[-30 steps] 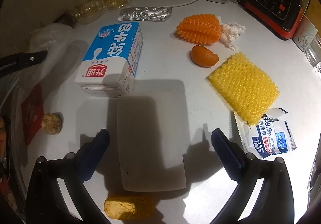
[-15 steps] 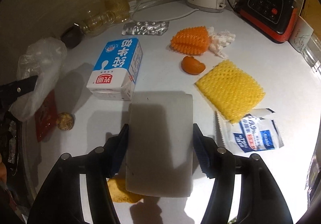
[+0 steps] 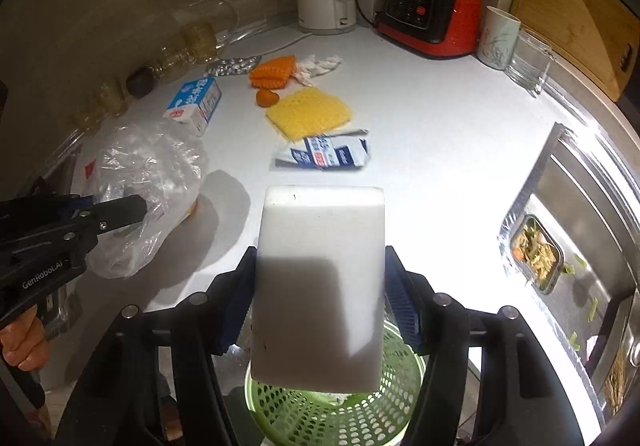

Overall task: Collect trash
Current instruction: 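Drop the plastic bag and white sponge into the green basket, then reach the left gripper to the red snack packet while the right gripper grasps the milk carton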

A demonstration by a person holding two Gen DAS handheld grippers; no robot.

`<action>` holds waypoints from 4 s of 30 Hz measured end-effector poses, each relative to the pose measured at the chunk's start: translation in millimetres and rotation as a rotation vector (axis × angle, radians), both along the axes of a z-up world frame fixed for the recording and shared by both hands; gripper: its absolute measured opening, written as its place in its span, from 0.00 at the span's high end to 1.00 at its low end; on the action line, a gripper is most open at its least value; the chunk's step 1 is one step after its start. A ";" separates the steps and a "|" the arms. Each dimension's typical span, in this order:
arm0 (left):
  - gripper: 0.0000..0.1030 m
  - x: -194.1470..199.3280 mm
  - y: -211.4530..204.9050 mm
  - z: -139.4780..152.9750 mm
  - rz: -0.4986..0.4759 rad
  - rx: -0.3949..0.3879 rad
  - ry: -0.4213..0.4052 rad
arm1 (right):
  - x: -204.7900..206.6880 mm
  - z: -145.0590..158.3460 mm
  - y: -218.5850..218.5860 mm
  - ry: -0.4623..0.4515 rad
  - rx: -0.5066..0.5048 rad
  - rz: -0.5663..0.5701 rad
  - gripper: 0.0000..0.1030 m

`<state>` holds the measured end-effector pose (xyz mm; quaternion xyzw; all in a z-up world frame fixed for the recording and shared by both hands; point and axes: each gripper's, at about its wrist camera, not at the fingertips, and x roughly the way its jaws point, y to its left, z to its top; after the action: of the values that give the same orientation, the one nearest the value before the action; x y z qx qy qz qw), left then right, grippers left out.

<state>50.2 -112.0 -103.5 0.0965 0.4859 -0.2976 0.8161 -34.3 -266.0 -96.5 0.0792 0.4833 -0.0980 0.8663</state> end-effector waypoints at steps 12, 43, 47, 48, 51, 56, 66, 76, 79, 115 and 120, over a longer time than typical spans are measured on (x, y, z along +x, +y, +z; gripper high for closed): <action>0.86 -85.5 -47.6 -31.5 -0.012 0.051 0.042 | -80.3 -9.1 -37.1 0.020 0.002 0.032 0.39; 0.23 -123.0 -31.5 -91.9 -0.008 0.139 0.120 | -119.0 -93.5 -24.6 0.170 0.049 0.179 0.36; 0.23 -118.5 -25.8 -88.3 0.007 0.145 0.115 | -120.4 -100.3 -14.1 0.183 0.024 0.204 0.06; 0.23 -118.4 -25.5 -87.9 0.010 0.146 0.113 | -119.6 -100.2 -13.1 0.185 0.022 0.206 0.06; 0.22 -113.2 -17.6 -82.8 0.026 0.143 0.102 | -112.8 -94.8 -13.8 0.179 0.036 0.197 0.06; 0.22 -96.2 0.7 -63.9 0.079 0.118 0.072 | -87.4 -63.0 -6.8 0.107 0.044 0.214 0.04; 0.15 -18.3 81.6 -34.8 0.284 0.112 -0.012 | 17.3 -20.9 45.6 -0.006 0.055 0.277 0.02; 0.15 90.8 163.3 -36.4 0.485 0.108 0.006 | 160.3 -23.8 110.4 -0.004 0.078 0.257 0.02; 0.15 117.9 180.5 -41.0 0.522 0.101 0.016 | 199.9 -29.5 127.9 0.010 0.069 0.261 0.02; 0.15 191.6 224.7 -83.2 0.758 0.095 0.168 | 327.5 -85.7 142.3 0.121 0.034 0.156 0.36; 0.15 197.9 223.6 -93.5 0.879 0.111 0.222 | 321.2 -72.5 141.1 0.083 0.060 0.177 0.36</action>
<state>248.0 111.6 -197.0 -0.1076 0.5804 0.0949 0.8016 286.9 -124.9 -169.0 0.0580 0.5266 -0.0095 0.8481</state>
